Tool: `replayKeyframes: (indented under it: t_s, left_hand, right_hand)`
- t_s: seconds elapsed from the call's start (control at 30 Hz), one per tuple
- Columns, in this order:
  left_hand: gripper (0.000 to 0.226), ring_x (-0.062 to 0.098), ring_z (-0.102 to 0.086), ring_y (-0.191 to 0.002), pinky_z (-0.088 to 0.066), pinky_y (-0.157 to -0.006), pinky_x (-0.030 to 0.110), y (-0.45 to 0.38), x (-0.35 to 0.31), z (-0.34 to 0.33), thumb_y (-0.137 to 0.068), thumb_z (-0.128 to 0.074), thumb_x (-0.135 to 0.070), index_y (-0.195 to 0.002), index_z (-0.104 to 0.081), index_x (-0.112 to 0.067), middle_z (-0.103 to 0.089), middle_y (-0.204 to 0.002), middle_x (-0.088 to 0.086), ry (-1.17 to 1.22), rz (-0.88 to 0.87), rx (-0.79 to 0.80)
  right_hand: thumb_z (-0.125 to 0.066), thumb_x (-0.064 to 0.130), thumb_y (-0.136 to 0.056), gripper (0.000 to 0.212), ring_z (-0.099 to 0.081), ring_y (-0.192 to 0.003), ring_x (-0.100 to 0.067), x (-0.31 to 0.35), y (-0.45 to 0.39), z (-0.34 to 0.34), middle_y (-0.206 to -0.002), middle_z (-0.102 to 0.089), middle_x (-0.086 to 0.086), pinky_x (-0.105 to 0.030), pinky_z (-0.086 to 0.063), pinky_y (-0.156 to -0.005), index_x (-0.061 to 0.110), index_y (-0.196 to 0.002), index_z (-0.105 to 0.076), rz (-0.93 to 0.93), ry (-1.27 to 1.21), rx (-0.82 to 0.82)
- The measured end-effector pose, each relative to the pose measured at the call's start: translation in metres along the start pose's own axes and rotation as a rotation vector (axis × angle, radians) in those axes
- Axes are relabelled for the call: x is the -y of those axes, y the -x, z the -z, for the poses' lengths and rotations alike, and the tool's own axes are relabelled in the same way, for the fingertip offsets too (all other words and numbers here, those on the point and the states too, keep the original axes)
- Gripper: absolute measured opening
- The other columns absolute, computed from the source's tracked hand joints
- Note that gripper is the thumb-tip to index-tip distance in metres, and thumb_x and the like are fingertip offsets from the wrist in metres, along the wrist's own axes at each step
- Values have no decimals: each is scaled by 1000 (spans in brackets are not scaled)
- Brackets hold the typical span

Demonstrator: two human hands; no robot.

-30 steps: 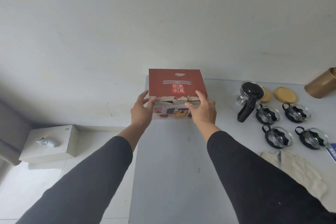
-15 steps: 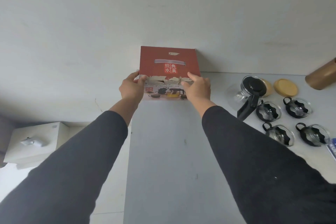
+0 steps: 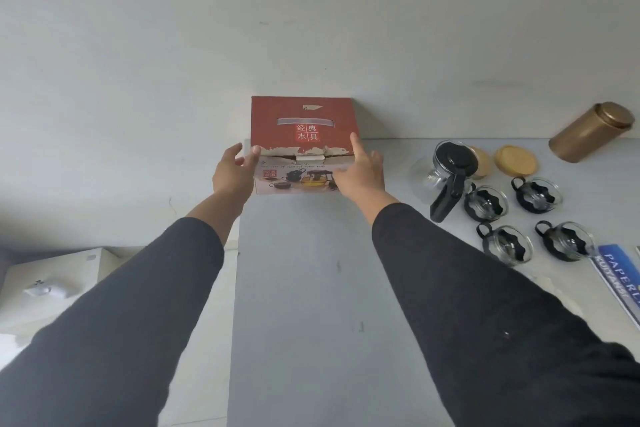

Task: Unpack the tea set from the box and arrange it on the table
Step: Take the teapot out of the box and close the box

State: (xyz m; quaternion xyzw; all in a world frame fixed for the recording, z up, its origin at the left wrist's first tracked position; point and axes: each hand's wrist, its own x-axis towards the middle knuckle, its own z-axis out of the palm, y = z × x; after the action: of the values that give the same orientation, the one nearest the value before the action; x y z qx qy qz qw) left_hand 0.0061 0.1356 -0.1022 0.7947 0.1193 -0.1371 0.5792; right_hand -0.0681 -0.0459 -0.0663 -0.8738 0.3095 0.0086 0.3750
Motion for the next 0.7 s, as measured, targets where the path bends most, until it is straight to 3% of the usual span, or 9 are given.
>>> replayKeyframes:
  t_s: [0.13, 0.3, 0.43, 0.57, 0.7]
  left_hand:
    - [62, 30, -42, -131, -40, -100, 44, 25, -2, -4, -95, -34, -57, -147, -28, -23, -39, -147, 8, 0, 19, -109]
    - [56, 32, -42, -129, -38, -102, 47, 53, 0, -18, -99, -28, -51, -144, -31, -18, -34, -147, 13, 27, 89, -221]
    - [54, 33, -44, -127, -39, -103, 47, 86, -3, -41, -101, -25, -48, -143, -34, -15, -36, -145, 13, -16, 44, -195]
    - [52, 32, -46, -125, -39, -104, 44, 115, -7, -70, -102, -26, -44, -140, -38, -11, -43, -141, 14, -68, -32, -144]
    - [53, 33, -49, -119, -40, -100, 45, 144, -16, -109, -102, -25, -44, -134, -44, -5, -47, -135, 17, -135, -91, -112]
  right_hand:
    - [-55, 20, -90, 75, -47, -124, -28, -11, 21, 14, -151, -12, -13, -29, -42, -93, 37, -149, -11, -15, 15, -60]
    - [-54, 22, -88, 72, -53, -111, -26, -22, 41, 24, -142, -23, -10, -28, -43, -88, 34, -148, -17, 13, 2, -106]
    - [-51, 17, -88, 64, -55, -103, -27, -35, 55, 47, -139, -28, -9, -28, -42, -83, 28, -146, -25, 63, -22, -170]
    - [-51, 16, -89, 60, -52, -110, -26, -49, 65, 73, -139, -31, -9, -26, -37, -80, 25, -144, -29, 131, 35, -212]
    - [-53, 13, -88, 58, -45, -120, -26, -78, 70, 109, -137, -33, -10, -29, -37, -92, 21, -142, -34, 235, 77, -226]
